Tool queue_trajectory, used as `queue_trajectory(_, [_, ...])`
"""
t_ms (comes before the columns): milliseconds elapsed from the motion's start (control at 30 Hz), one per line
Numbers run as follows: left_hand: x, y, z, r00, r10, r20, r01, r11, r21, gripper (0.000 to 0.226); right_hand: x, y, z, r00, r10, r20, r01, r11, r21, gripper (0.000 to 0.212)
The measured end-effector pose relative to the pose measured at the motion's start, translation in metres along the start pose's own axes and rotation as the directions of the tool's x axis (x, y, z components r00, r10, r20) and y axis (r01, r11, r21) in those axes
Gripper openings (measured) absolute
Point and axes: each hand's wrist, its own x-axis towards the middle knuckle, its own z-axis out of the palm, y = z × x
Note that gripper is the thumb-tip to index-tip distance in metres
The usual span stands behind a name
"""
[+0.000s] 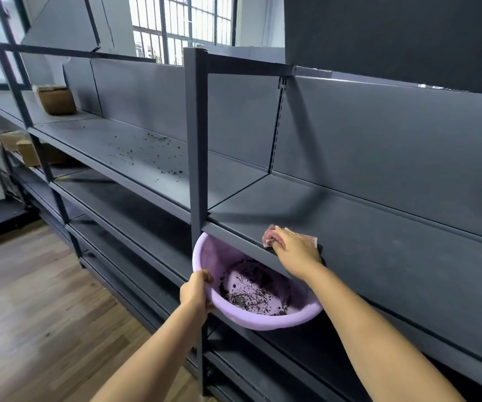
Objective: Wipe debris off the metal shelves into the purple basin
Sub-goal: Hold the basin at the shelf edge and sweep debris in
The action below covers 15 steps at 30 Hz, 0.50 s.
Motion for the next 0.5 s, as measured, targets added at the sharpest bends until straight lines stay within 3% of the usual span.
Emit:
queue_trajectory(100, [-0.003, -0.002, 0.0, 1.0, -0.002, 0.008, 0.002, 1.0, 0.003, 0.016, -0.009, -0.018, 0.006, 0.997, -0.064, -0.031, 0.064, 0.998, 0.0, 0.043])
queue_trajectory(200, [-0.008, -0.004, -0.002, 1.0, -0.008, 0.017, 0.008, 1.0, 0.004, 0.014, -0.026, -0.043, 0.022, 0.971, -0.237, -0.03, 0.237, 0.971, 0.001, 0.032])
queue_trajectory(333, [-0.012, -0.007, -0.007, 1.0, -0.017, 0.019, 0.016, 1.0, 0.006, 0.013, -0.053, -0.065, 0.05, 0.918, -0.36, 0.167, 0.381, 0.917, -0.119, 0.044])
queue_trajectory(500, [-0.016, -0.01, -0.011, 1.0, -0.014, 0.016, 0.013, 0.999, 0.037, 0.008, -0.055, -0.061, 0.02, 0.927, -0.376, 0.011, 0.375, 0.922, -0.09, 0.052])
